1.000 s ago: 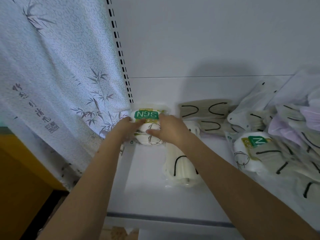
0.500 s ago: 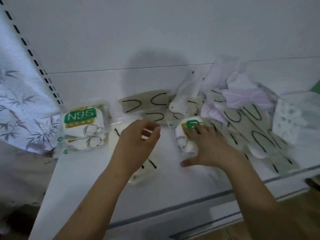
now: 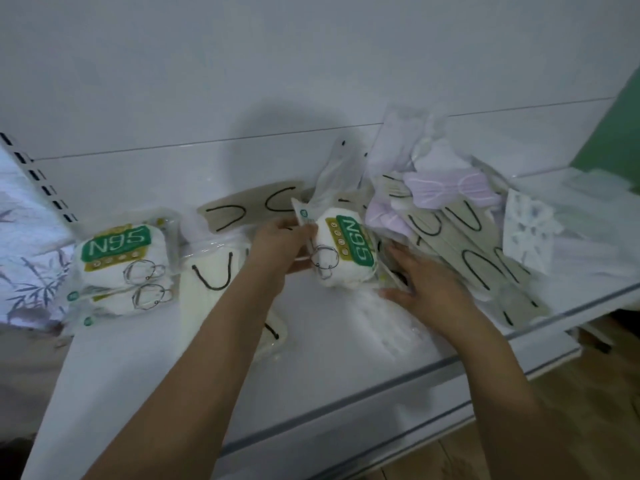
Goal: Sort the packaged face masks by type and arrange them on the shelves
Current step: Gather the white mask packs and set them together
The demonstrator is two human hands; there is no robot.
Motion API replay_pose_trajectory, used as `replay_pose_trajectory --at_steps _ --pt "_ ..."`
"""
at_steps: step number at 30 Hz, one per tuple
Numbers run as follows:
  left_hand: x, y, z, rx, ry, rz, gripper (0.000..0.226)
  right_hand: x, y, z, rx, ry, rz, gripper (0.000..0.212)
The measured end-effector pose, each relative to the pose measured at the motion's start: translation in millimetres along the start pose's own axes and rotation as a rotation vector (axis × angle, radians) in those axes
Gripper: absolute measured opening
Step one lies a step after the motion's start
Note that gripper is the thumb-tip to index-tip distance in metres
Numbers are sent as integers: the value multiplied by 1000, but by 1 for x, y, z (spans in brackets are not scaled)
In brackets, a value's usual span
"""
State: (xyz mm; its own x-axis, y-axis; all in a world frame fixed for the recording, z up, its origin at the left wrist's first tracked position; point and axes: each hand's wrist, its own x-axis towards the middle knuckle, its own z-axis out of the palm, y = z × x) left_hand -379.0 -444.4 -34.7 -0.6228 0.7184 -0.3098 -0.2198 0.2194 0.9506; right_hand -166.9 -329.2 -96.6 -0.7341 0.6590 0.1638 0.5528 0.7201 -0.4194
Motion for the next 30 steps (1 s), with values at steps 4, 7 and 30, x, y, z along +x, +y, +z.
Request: replay_pose_trajectory --at_steps 4,7,30 --pt "-24 13 -37 -160 86 143 32 -12 -31 -14 -88 -147 26 113" --pt "-63 5 -74 -285 133 248 52 -14 -100 -11 281 80 -4 103" --pt "-134 -66 -210 1016 718 49 70 168 -182 59 -304 44 -295 73"
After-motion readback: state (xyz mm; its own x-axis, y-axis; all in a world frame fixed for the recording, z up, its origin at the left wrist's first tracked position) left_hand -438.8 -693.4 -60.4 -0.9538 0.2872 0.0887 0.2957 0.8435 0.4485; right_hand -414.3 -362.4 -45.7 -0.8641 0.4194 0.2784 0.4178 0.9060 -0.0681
